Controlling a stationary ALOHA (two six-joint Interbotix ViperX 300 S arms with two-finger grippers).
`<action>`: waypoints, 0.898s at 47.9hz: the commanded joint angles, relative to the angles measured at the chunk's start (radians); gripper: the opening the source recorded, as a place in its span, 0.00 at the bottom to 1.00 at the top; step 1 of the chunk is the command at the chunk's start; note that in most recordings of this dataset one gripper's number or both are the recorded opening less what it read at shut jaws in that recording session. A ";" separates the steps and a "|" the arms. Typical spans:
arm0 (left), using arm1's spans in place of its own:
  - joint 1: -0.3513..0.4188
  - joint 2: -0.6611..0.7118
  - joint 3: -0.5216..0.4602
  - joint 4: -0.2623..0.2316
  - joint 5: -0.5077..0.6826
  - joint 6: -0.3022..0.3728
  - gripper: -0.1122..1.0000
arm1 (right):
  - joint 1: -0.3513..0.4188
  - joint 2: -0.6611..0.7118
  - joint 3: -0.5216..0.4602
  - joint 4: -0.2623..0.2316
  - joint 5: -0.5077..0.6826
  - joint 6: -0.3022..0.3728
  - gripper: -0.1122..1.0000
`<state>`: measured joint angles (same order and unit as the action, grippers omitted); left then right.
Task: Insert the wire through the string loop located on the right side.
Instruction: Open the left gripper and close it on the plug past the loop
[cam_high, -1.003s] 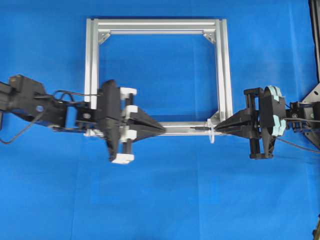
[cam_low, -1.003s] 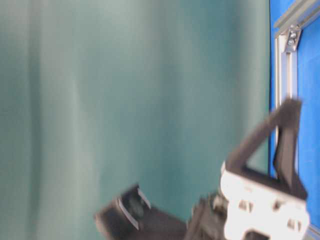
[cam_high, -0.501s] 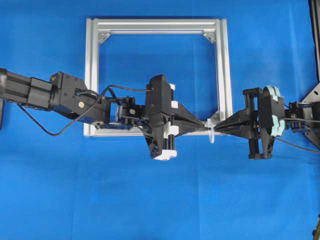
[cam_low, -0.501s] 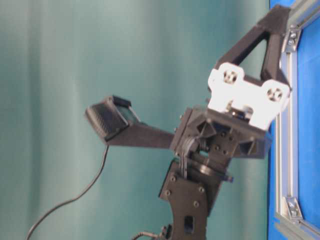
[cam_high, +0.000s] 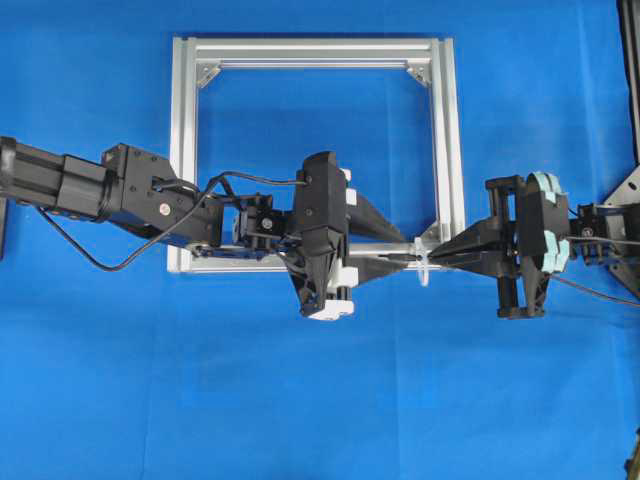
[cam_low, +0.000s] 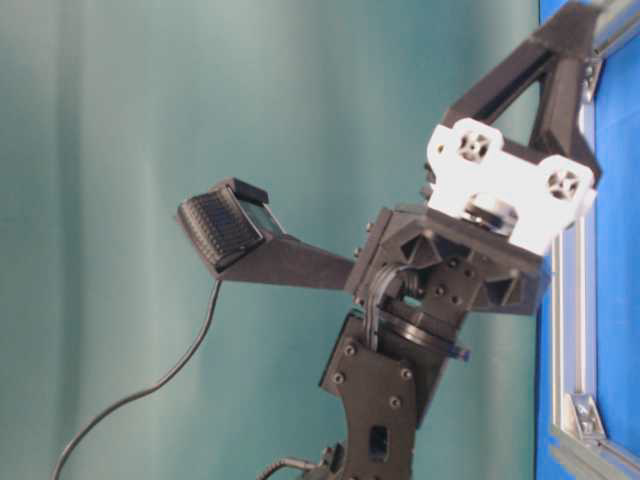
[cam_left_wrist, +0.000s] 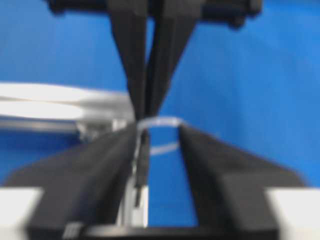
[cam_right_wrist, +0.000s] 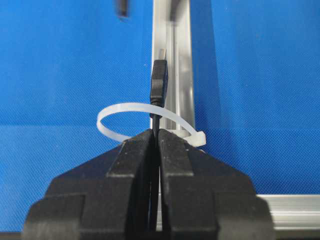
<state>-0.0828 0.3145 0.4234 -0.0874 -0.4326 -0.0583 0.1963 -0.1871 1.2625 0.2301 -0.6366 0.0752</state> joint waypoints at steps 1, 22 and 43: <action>0.003 -0.018 -0.021 0.003 -0.005 0.002 0.56 | -0.002 -0.006 -0.015 -0.002 -0.008 -0.002 0.07; 0.003 0.044 -0.040 0.003 -0.005 0.005 0.86 | -0.002 -0.006 -0.017 -0.002 -0.008 -0.002 0.07; 0.003 0.107 -0.066 0.003 -0.009 0.005 0.86 | 0.000 -0.006 -0.015 -0.002 -0.006 -0.002 0.07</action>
<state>-0.0828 0.4449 0.3758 -0.0874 -0.4326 -0.0552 0.1963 -0.1871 1.2640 0.2301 -0.6351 0.0752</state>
